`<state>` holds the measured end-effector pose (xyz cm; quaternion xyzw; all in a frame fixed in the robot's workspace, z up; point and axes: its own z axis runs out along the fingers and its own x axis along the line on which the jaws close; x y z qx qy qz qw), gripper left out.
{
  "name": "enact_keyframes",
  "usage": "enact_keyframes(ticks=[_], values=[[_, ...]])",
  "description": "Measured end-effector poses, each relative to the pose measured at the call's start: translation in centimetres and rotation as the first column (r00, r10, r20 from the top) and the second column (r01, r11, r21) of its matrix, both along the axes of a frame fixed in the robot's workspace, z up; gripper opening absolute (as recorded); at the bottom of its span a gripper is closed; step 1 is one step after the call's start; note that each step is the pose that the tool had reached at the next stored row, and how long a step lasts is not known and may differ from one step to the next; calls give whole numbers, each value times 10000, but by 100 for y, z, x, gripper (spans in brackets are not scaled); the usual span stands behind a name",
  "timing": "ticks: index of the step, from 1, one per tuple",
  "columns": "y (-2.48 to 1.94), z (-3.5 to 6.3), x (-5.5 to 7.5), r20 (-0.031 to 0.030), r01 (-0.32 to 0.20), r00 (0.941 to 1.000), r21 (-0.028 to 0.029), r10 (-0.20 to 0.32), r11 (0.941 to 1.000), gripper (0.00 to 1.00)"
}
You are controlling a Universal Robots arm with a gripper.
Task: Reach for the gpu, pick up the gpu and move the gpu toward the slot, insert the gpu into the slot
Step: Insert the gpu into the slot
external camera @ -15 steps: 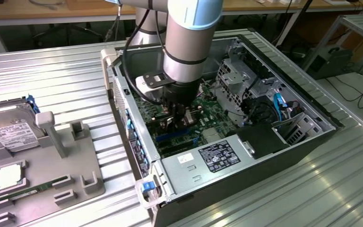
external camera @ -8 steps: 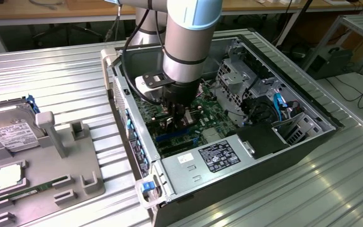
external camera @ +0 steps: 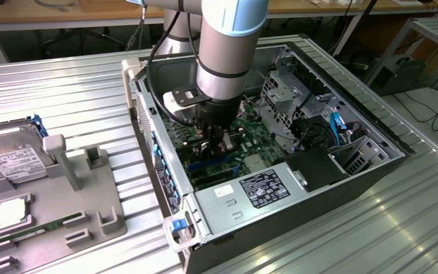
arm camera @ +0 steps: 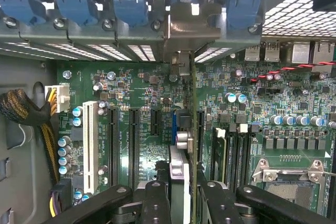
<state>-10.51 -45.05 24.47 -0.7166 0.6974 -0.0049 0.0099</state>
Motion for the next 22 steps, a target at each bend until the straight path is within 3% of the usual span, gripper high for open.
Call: enact_keyframes(ticks=[22], values=[[-17, -2, 1, 0, 346, 9994, -2, -346, 9994, 28]])
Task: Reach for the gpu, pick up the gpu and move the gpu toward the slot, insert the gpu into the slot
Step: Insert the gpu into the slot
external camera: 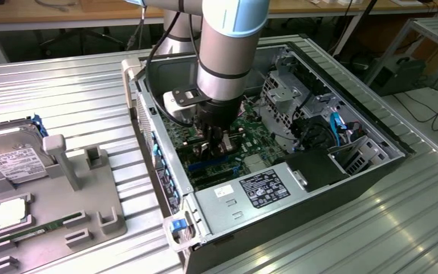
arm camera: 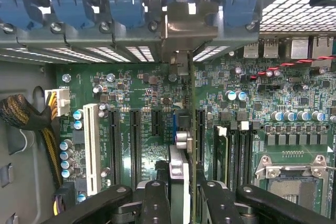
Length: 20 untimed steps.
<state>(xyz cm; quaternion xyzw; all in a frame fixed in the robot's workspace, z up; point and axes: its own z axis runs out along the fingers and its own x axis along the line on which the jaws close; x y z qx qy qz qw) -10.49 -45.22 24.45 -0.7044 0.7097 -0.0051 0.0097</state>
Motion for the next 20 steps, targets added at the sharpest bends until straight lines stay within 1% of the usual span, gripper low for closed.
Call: enact_keyframes(ticks=[13, 20], values=[[0, -4, 1, 0, 43, 10000, 1, -43, 10000, 28], [0, -9, 1, 0, 171, 9999, 1, -171, 9999, 28]])
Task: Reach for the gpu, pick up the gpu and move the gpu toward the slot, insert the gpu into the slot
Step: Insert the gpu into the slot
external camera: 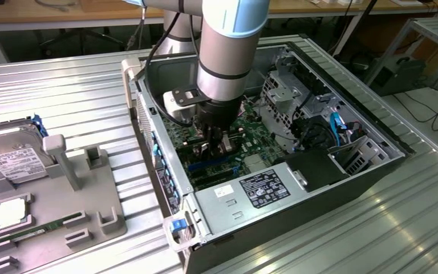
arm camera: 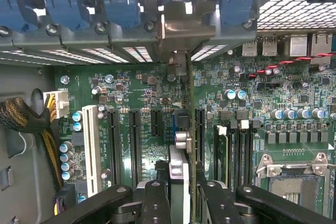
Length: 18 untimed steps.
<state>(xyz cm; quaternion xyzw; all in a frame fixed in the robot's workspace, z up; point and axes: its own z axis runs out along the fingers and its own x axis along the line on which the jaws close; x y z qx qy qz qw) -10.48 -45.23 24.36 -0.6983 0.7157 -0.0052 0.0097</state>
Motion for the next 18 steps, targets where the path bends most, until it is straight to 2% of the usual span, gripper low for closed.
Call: enact_keyframes(ticks=[18], values=[[-1, 3, -5, 0, 2, 10000, 1, -2, 10000, 28]])
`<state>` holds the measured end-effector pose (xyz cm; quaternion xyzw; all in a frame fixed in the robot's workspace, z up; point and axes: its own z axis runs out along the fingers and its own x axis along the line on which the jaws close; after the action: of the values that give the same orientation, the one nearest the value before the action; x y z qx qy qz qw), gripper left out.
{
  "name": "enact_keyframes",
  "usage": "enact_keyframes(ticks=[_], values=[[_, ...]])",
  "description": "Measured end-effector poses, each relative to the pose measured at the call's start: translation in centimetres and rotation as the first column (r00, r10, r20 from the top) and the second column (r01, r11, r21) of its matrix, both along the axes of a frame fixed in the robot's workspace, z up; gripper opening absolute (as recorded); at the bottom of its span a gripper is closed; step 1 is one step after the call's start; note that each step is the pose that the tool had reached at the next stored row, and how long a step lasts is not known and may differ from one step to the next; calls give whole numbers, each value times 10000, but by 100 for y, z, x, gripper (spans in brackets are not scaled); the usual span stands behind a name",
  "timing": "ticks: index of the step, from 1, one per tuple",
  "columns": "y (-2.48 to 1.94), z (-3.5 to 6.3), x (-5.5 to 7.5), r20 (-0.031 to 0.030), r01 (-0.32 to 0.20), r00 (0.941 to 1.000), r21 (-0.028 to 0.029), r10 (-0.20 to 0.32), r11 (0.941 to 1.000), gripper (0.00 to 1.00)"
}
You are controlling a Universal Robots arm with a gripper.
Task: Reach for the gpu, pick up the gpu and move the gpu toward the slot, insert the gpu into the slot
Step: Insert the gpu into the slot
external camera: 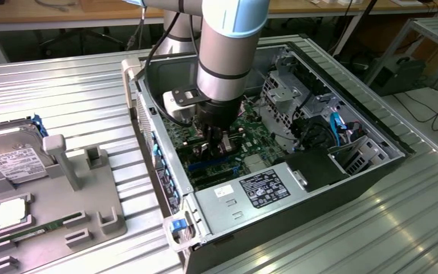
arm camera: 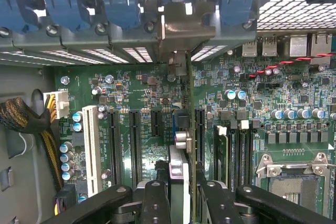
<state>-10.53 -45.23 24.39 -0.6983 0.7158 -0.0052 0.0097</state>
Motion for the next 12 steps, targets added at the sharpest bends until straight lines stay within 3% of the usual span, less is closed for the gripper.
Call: enact_keyframes(ticks=[12], values=[[-9, 0, 0, 1, 40, 10000, 0, -40, 10000, 28]])
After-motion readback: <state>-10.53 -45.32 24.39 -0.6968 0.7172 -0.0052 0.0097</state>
